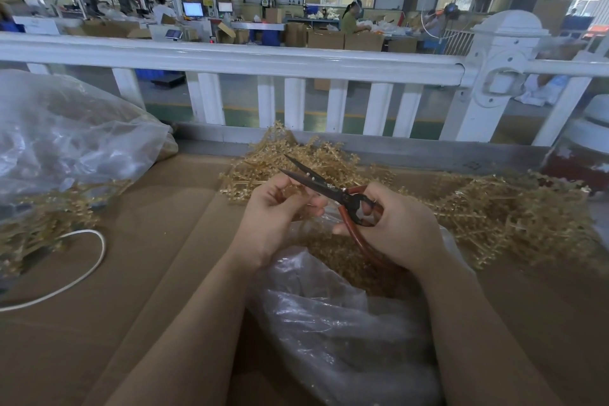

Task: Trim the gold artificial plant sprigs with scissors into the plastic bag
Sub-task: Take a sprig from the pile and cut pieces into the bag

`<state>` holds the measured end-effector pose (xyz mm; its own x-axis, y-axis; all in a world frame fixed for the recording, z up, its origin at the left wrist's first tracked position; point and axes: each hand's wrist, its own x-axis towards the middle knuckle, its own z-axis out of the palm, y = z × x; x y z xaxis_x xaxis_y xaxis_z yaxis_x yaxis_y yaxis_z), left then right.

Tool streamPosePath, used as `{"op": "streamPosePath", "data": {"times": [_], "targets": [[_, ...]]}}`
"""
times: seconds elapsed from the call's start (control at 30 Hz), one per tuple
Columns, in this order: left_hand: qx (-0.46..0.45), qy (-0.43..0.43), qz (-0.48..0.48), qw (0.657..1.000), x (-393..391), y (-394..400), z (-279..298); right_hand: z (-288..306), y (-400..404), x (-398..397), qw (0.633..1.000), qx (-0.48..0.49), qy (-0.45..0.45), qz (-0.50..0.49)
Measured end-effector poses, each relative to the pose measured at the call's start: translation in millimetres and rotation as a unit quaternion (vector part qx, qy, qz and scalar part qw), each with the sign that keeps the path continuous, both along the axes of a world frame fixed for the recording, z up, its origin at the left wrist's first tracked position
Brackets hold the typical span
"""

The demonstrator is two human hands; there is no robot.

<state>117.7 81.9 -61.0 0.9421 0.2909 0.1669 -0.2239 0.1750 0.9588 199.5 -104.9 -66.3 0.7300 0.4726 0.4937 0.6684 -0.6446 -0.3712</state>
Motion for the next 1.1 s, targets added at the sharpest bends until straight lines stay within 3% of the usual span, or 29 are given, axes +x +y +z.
{"op": "streamPosePath", "data": {"times": [0.27, 0.8, 1.1], "targets": [[-0.007, 0.000, -0.003, 1.000, 0.1, 0.8, -1.0, 2.6, -0.6, 0.1, 0.999, 0.001, 0.036, 0.014], [0.045, -0.009, -0.018, 0.999, 3.0, 2.1, -3.7, 2.1, 0.2, 1.3, 1.000, 0.010, 0.020, 0.012], [-0.013, -0.005, -0.027, 1.000, 1.1, 0.6, 0.7, 4.5, 0.5, 1.2, 0.996, 0.046, 0.081, 0.007]]}}
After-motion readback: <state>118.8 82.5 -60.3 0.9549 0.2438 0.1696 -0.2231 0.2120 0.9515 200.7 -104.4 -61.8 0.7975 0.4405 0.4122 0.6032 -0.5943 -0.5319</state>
